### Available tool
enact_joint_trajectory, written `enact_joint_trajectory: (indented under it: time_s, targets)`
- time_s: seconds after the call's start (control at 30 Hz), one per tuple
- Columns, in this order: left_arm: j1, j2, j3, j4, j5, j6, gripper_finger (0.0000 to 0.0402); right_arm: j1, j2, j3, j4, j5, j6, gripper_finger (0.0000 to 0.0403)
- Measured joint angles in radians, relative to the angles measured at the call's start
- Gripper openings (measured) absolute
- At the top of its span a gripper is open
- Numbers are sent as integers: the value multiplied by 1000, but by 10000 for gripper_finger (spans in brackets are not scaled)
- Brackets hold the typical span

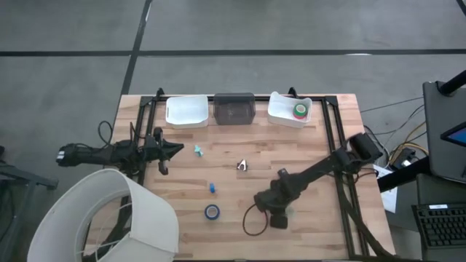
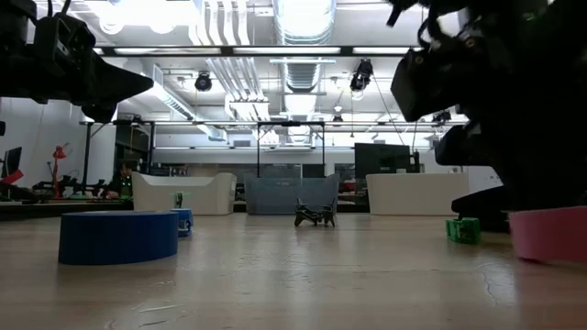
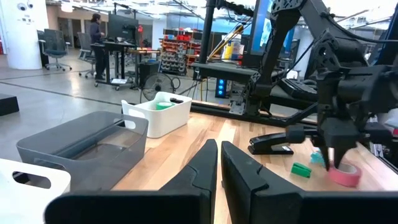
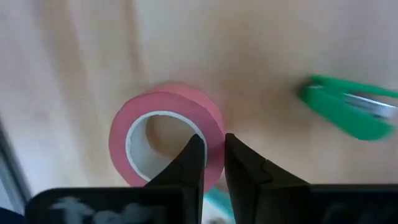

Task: Pick and place Stapler, Stapler remover, tape
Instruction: Put the pink tape into the right white bin

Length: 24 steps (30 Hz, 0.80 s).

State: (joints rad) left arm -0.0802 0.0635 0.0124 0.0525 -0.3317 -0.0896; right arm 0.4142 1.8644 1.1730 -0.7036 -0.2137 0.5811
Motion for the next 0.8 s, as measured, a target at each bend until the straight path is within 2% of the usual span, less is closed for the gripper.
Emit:
enact_joint_trajectory:
  time_s: [0.37,0.67,0.8]
  targets:
    - [0,0,0,0,0,0,26,-158,-130,9,-73,23,-87,40]
    - [0,0,0,0,0,0,26,-421,-331,8,-259,257,-159,46]
    - [0,0,0,0,0,0,26,-591,-409,7,-262,427,-164,47]
